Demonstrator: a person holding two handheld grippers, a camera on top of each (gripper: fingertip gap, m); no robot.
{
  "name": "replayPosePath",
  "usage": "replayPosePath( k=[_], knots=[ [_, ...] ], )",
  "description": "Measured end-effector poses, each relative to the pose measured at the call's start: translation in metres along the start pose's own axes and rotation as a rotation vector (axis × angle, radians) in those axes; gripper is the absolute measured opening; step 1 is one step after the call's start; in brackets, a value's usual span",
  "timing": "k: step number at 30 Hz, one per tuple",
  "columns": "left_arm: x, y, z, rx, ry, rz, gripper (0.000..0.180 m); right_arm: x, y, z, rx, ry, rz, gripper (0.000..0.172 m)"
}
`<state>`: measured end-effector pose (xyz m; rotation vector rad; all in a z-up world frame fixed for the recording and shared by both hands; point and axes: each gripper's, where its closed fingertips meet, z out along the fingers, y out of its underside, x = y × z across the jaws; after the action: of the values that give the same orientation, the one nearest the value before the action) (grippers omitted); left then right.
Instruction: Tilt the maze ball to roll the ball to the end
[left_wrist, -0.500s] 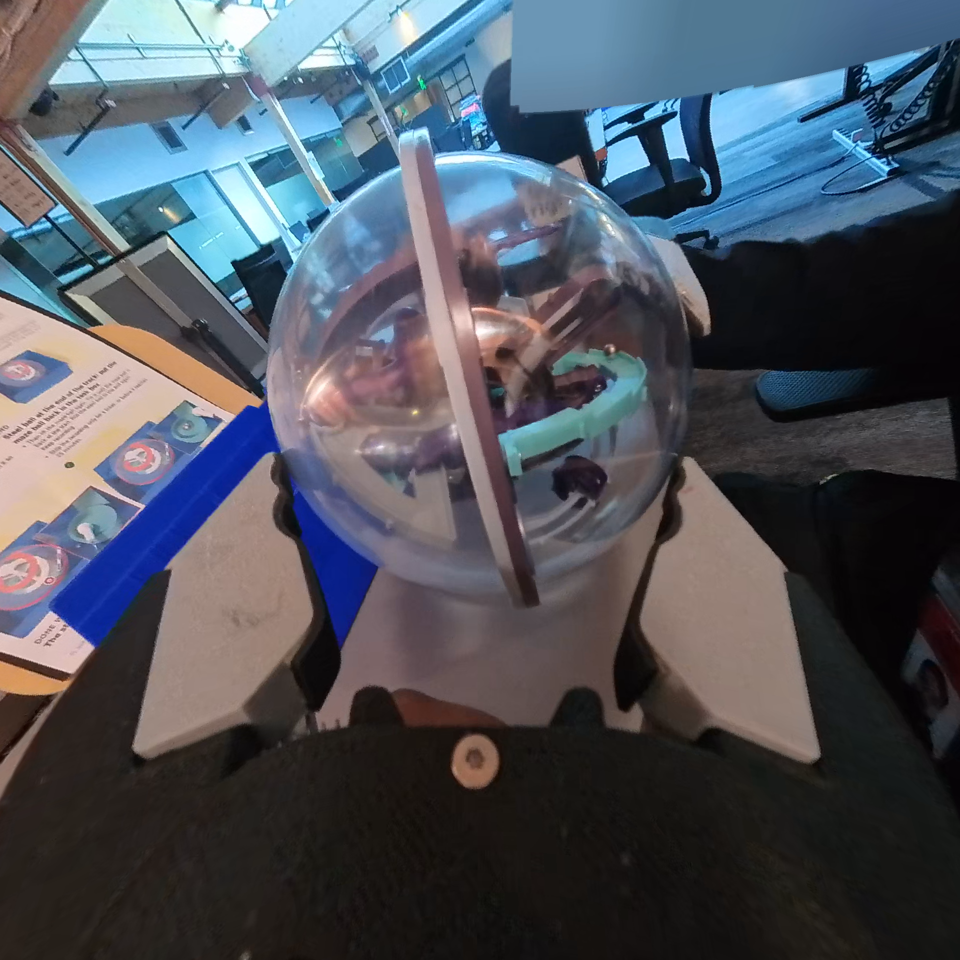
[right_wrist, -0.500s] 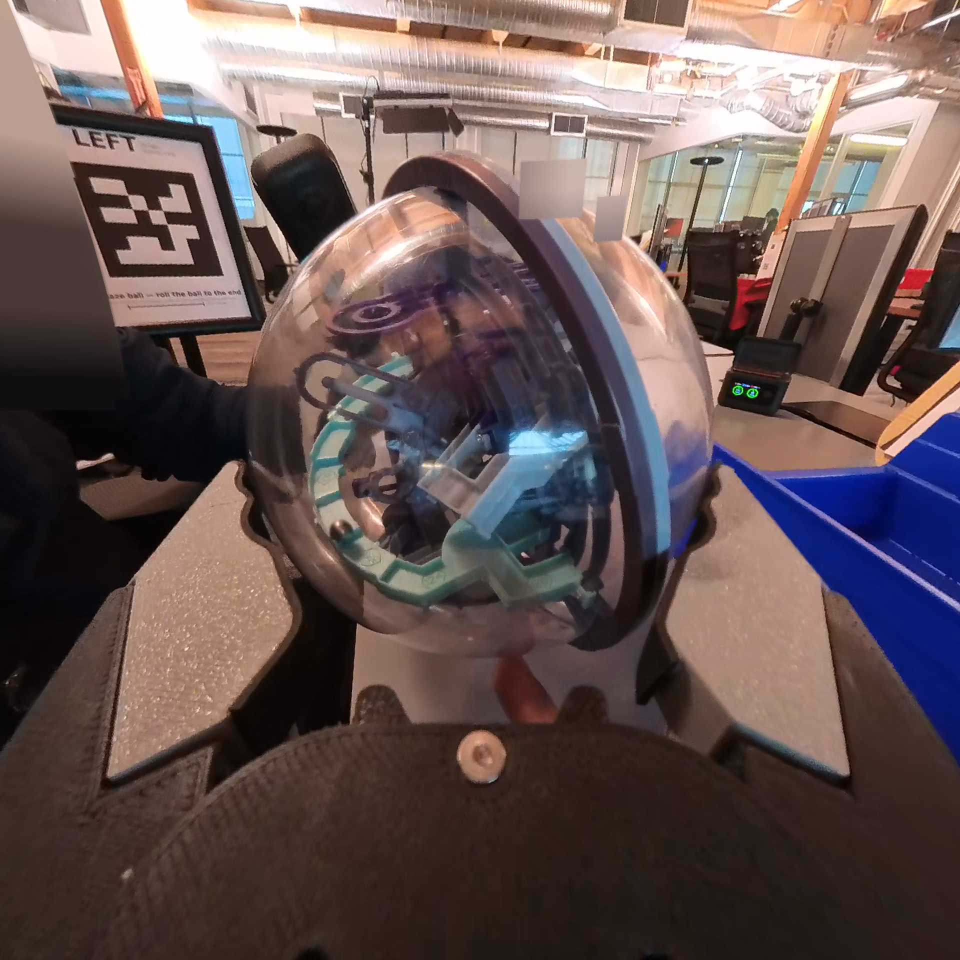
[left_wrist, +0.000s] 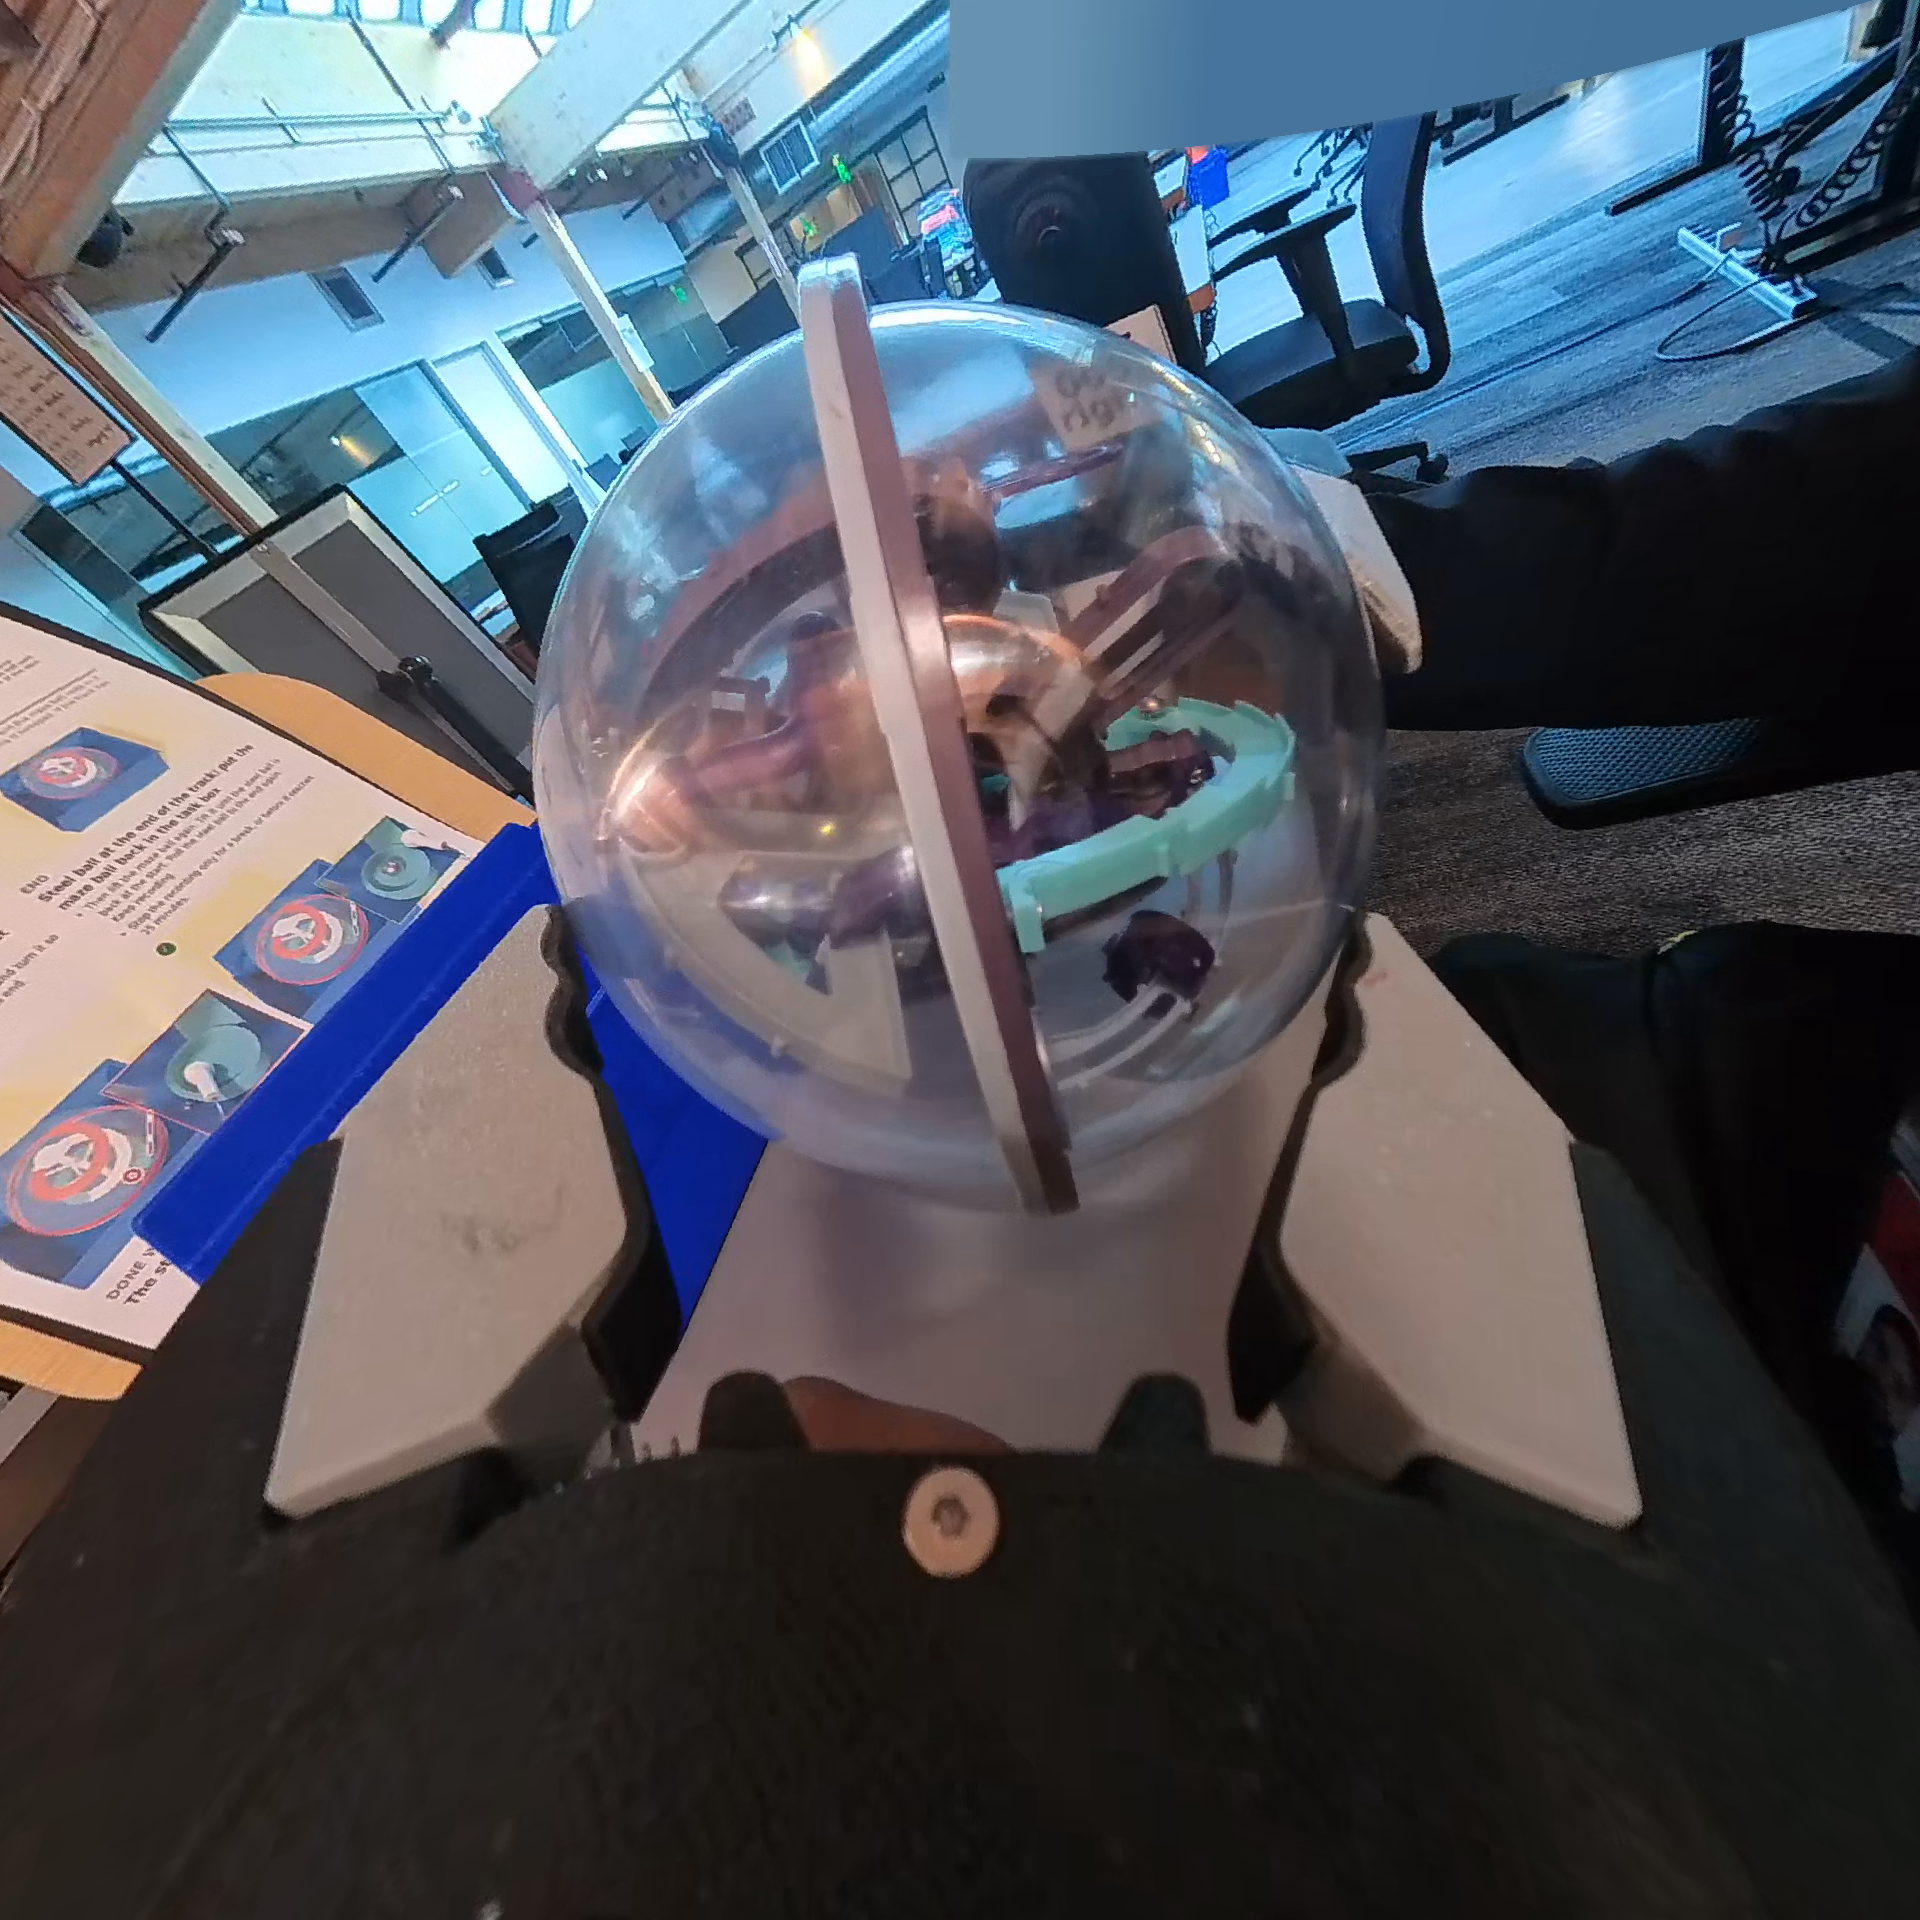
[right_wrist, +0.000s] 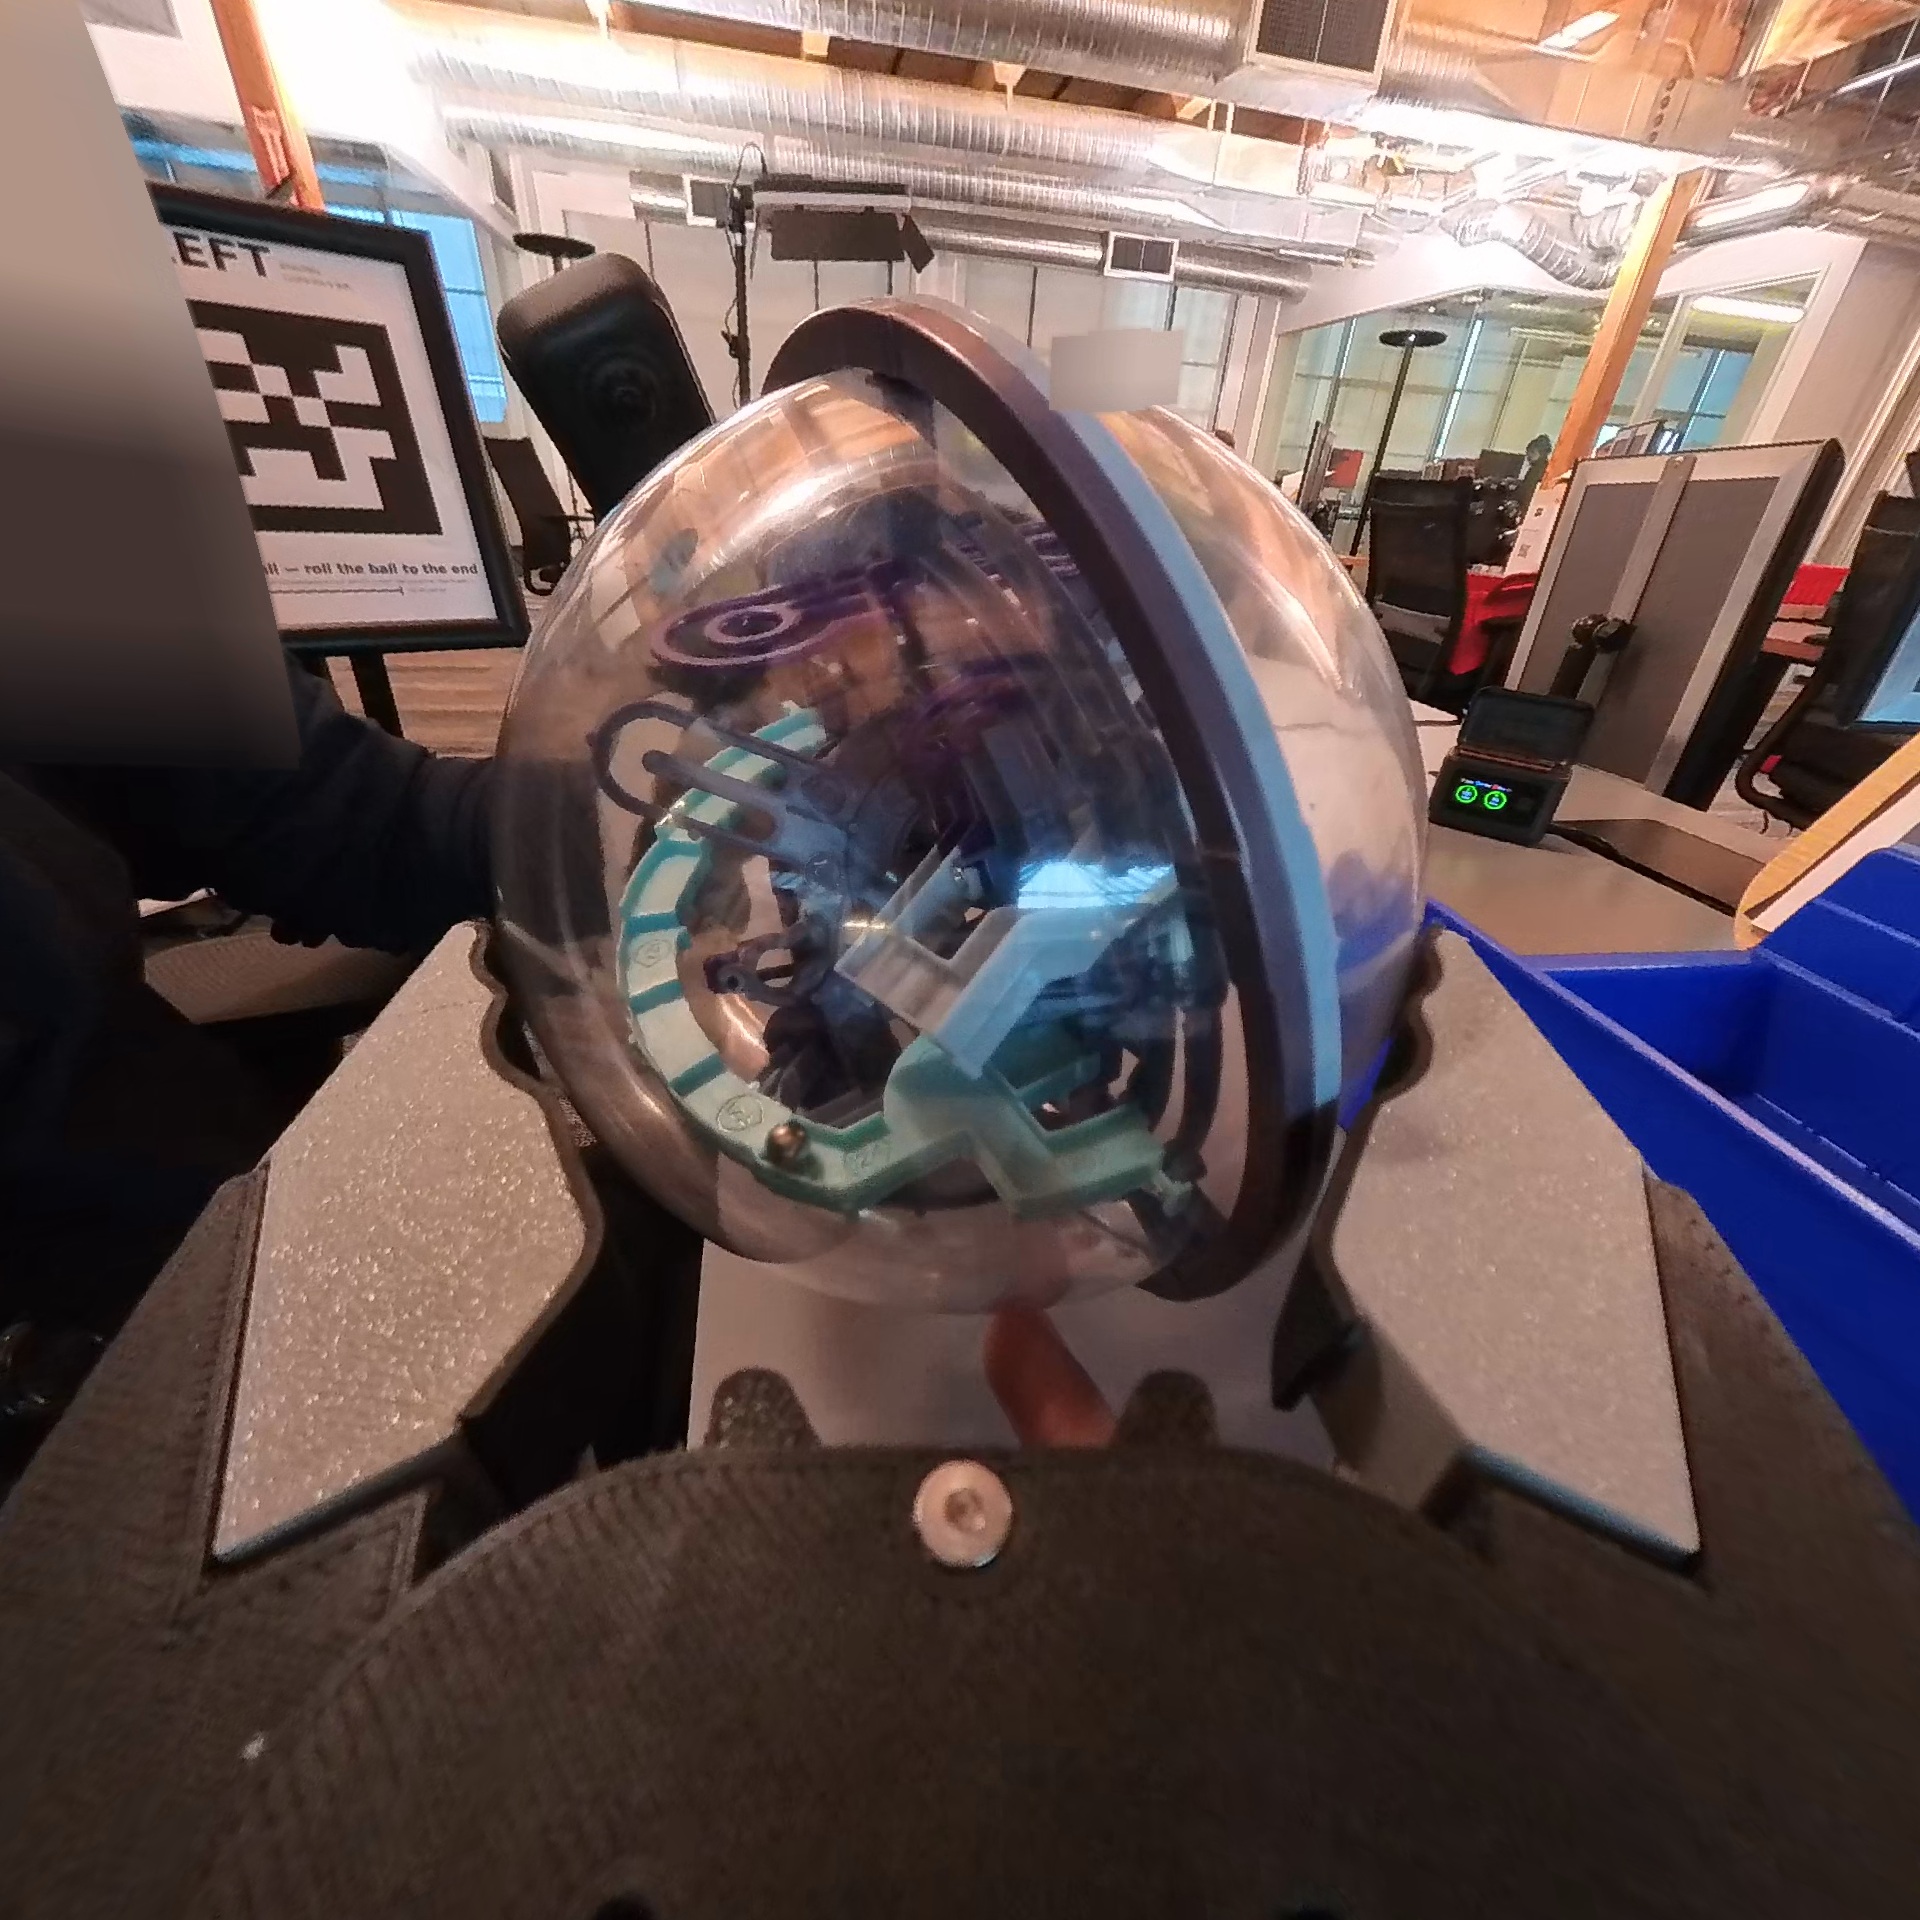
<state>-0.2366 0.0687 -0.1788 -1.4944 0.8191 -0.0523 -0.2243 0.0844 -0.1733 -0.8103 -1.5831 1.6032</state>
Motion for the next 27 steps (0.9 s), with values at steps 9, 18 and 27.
replayPosePath(
  k=[9,18,27],
  knots=[
    [0.0,-0.002,-0.002,0.004,0.001,0.011,0.138,-0.002,-0.002,0.001,-0.003,0.003,-0.011,0.158],
    [-0.002,0.001,-0.005,0.015,0.009,-0.011,0.138,-0.001,-0.004,0.005,-0.004,0.026,-0.008,0.158],
    [-0.001,0.017,-0.001,0.019,0.066,-0.108,0.143,0.004,0.011,0.01,-0.029,0.014,0.105,0.158]
  ],
)
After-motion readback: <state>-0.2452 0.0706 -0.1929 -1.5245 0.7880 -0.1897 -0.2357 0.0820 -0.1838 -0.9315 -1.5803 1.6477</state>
